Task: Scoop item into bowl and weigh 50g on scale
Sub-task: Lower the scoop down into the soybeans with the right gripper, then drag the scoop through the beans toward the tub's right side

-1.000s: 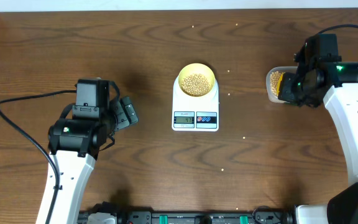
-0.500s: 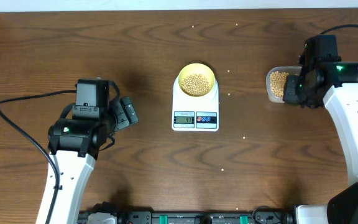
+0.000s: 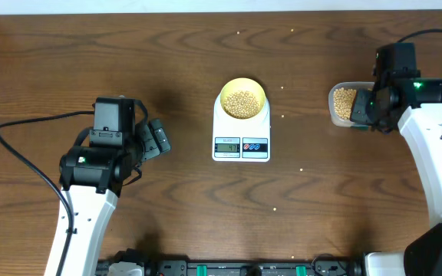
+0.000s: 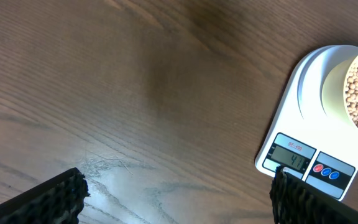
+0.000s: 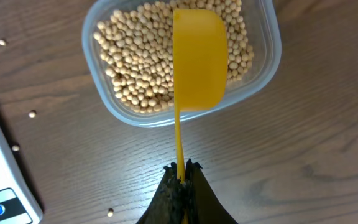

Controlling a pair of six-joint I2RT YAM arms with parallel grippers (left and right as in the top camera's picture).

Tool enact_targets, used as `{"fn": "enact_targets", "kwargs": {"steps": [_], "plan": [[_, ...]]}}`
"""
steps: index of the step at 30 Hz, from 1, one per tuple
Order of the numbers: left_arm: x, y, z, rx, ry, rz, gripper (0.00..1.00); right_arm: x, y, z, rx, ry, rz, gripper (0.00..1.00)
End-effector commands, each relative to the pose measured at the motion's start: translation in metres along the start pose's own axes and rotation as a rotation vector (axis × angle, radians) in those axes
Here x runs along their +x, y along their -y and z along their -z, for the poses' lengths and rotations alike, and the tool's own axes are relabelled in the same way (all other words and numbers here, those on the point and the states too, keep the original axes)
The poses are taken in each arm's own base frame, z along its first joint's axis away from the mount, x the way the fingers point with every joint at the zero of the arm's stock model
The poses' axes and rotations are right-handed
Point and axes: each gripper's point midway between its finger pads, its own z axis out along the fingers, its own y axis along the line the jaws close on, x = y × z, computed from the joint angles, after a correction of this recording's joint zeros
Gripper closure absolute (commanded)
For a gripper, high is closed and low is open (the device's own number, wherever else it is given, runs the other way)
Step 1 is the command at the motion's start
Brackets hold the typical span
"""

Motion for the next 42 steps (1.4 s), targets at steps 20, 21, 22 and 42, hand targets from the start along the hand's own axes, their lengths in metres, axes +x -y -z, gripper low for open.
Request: {"fn": "enact_targets", "kwargs": {"steps": [20, 21, 22, 42], "plan": [[-0.005, -0.003, 0.002, -0.015, 0.016, 0.007, 0.04, -0.009, -0.004, -0.028, 0.002, 0.007, -0.069, 0.99], [-0.005, -0.003, 0.002, -0.014, 0.016, 0.007, 0.04, -0.008, -0.004, -0.029, 0.004, 0.004, -0.068, 0.99], [-0.005, -0.003, 0.002, -0.014, 0.016, 0.007, 0.04, -0.007, -0.004, -0.031, 0.005, -0.001, -0.068, 0.99], [-0.005, -0.003, 0.002, -0.014, 0.016, 0.007, 0.04, 0.006, -0.039, -0.044, -0.179, -0.106, -0.07, 0.99]]}}
